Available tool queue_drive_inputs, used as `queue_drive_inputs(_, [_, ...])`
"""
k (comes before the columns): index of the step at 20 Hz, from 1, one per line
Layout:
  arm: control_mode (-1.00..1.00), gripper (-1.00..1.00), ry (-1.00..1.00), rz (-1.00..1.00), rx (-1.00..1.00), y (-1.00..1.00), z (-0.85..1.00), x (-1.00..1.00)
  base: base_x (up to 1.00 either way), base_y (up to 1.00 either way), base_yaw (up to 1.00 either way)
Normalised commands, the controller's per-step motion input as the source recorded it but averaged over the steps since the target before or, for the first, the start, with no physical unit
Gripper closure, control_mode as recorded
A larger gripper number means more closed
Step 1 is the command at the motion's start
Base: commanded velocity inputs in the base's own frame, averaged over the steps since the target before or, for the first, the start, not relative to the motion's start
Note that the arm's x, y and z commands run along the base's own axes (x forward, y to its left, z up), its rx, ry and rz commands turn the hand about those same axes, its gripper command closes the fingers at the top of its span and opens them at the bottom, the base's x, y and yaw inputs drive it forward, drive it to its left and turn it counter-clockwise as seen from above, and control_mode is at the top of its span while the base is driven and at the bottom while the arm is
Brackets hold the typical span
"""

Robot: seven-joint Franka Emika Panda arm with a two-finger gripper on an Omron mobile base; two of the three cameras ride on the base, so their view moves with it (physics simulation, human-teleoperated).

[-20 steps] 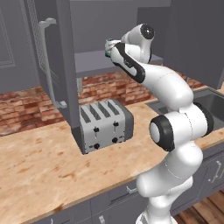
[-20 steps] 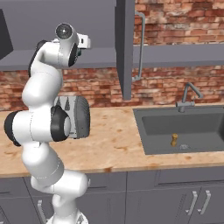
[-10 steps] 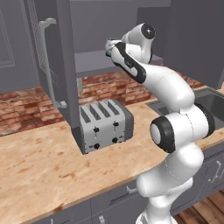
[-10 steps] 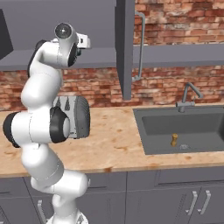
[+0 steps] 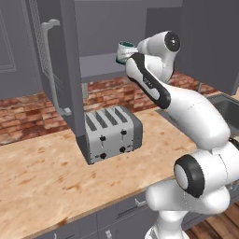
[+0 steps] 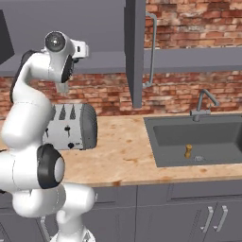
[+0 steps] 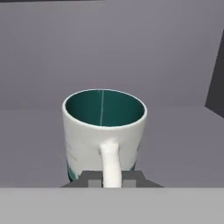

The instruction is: Open the cabinet directly in front. Then move the wine and the mug to the dining counter with the candle on it.

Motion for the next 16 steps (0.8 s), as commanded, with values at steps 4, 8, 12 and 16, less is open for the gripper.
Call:
queue_drive_inputs(4, [-1.0, 1.0, 0.0, 0.1, 0.0, -0.14, 0.0, -1.0, 0.0, 0.0, 0.0])
queue_drive_inputs(8, [-1.0, 1.0, 0.0, 0.14, 0.02, -0.36, 0.0, -1.0, 0.0, 0.0, 0.0])
queue_drive_inputs(12, [-1.0, 1.0, 0.03, 0.15, 0.0, -0.46, -0.19, -1.0, 0.0, 0.0, 0.0])
queue_drive_inputs(16, [-1.0, 1.0, 0.01, 0.09, -0.07, -0.17, -0.89, -1.0, 0.0, 0.0, 0.0])
